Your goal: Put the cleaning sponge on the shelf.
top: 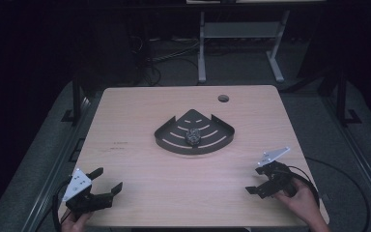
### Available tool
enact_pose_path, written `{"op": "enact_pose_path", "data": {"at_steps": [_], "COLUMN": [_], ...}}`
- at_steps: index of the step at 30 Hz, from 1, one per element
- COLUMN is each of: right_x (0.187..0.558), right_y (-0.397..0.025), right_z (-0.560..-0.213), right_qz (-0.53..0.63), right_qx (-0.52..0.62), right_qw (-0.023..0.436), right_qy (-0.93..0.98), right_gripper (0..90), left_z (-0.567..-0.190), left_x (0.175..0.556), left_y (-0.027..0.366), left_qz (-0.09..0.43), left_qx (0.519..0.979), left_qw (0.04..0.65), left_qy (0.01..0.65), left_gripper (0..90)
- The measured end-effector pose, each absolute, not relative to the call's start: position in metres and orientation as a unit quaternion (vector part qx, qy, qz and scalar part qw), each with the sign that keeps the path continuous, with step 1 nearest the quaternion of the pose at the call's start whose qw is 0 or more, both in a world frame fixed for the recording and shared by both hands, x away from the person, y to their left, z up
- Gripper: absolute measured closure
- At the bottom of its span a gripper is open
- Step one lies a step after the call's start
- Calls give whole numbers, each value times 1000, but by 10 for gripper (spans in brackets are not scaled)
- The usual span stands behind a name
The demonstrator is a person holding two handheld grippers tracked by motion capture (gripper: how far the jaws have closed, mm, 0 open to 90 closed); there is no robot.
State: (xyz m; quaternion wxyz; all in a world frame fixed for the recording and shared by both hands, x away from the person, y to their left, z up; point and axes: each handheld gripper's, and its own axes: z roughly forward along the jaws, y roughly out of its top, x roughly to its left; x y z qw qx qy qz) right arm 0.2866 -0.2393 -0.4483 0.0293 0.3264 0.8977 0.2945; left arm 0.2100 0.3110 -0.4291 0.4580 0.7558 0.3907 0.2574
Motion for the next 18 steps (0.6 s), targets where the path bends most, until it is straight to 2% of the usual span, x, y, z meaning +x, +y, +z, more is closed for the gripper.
{"op": "enact_pose_path", "data": {"at_steps": [18], "right_x": [260], "right_y": [-231], "right_z": [-450], "right_qz": [310], "right_qx": [316], "right_qw": [38], "right_qy": [896], "right_gripper": [142], "left_z": [-431], "left_x": [213], "left_y": [307], "left_qz": [254], "left_qx": [759], "left_qw": [456], "left_qy": [388], "left_gripper": [133]}}
